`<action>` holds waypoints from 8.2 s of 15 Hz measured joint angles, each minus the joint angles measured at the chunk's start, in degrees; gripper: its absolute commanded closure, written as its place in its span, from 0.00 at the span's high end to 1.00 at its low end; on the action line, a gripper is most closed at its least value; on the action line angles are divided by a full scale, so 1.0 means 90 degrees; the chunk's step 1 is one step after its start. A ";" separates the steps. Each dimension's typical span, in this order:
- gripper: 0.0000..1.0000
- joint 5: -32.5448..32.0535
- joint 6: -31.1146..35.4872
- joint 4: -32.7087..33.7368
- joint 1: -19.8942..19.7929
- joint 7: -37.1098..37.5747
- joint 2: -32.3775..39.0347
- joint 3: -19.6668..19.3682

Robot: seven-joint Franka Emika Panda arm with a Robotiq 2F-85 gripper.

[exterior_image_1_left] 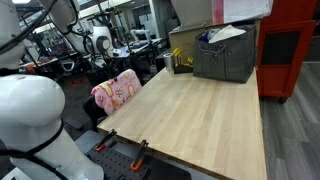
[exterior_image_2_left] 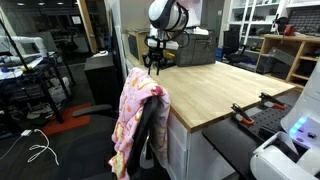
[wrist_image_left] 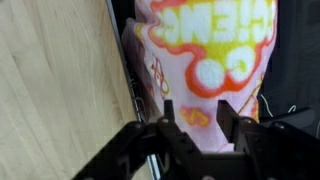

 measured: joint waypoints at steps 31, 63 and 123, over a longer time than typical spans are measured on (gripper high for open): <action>1.00 0.2348 0.1416 -0.2868 0.0075 0.3575 -0.1914 0.0857; 1.00 0.7534 0.5819 -0.2019 0.2500 0.4113 -0.0183 -0.0164; 0.02 0.9787 0.5826 -0.1398 0.5098 0.3750 0.0977 -0.5144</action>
